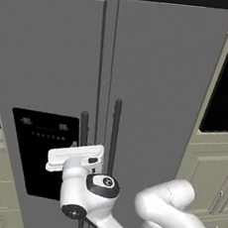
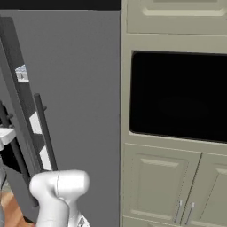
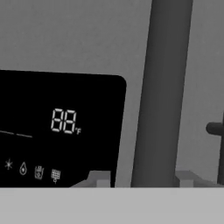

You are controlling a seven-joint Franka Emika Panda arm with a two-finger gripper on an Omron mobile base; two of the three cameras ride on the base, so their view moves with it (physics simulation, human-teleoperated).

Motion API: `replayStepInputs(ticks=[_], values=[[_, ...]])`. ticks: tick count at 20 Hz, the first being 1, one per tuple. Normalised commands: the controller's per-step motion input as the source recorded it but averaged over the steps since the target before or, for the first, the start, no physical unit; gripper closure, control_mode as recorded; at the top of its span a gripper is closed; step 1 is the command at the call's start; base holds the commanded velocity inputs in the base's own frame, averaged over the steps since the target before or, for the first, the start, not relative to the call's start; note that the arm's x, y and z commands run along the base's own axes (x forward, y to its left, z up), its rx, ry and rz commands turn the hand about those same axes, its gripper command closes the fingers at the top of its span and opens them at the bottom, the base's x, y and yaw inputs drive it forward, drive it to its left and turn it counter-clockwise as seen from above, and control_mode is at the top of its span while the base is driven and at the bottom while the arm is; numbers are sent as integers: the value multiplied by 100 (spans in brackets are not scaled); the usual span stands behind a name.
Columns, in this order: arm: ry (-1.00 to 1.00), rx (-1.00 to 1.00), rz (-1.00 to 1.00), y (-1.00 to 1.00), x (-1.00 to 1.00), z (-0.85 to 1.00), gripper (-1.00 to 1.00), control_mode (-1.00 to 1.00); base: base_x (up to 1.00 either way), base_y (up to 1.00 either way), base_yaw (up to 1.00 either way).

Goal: Open the freezer door, pick up the ice cube tray from the freezer, and place it on the dining counter.

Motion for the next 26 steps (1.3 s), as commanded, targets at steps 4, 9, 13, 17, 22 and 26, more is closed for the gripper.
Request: replayStepInputs(ticks=[4, 9, 13, 17, 22, 26], values=[[0, -7, 13, 100, -60, 0, 100, -100, 0, 0, 0], [0, -7, 16, 100, -56, 0, 100, -100, 0, 0, 0], [0, -6, 18, 99, -53, 0, 100, -100, 0, 0, 0], [0, -1, 19, 75, -10, 0, 100, -100, 0, 0, 0], [0, 0, 17, 52, 0, 0, 100, -100, 0, 0, 0], [0, 0, 9, 4, -26, 0, 100, -100, 0, 0, 0]])
